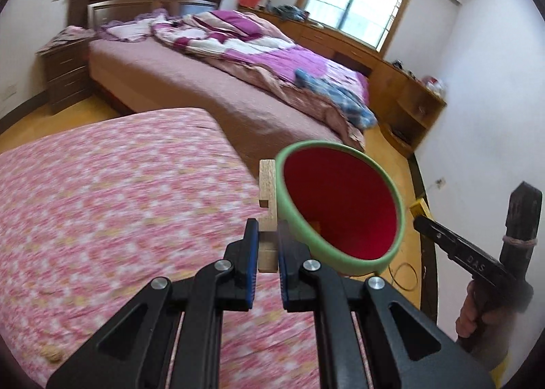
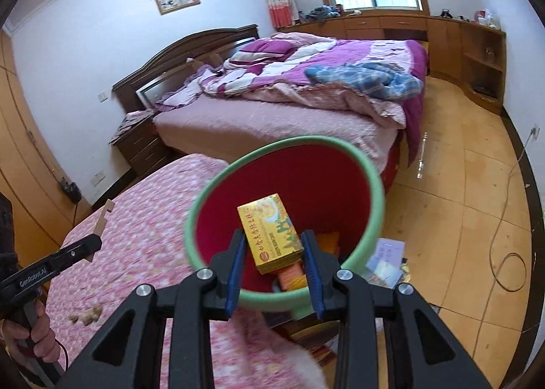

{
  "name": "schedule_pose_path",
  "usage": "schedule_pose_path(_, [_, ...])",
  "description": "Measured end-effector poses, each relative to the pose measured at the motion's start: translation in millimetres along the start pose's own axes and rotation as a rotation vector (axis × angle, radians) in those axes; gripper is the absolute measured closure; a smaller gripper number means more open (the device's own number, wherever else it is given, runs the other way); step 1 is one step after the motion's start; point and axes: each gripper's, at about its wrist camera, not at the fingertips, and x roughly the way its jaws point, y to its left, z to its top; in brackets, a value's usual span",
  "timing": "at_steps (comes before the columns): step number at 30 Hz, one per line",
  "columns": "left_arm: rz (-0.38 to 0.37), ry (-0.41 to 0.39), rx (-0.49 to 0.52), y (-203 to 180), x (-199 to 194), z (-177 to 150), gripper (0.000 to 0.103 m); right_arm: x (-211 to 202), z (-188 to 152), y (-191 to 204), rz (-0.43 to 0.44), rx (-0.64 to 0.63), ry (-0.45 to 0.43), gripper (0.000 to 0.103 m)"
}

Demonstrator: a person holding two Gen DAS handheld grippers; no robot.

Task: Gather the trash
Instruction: 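Open the right gripper to drop the yellow box while the left gripper releases the stick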

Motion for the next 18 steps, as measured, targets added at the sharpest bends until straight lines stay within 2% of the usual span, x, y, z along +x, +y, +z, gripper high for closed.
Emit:
schedule_pose_path(9, [-0.047,0.098,0.079,-51,68,5,0.093,32,15,-36,0.015,0.07,0.028,0.067])
schedule_pose_path(14, [-0.034,0.106,0.125,-64,87,4,0.093,46,17,-41,0.013,0.079,0.05,0.065])
schedule_pose_path(18, [-0.025,0.102,0.141,-65,89,3,0.071,53,17,-44,0.017,0.087,0.059,0.062])
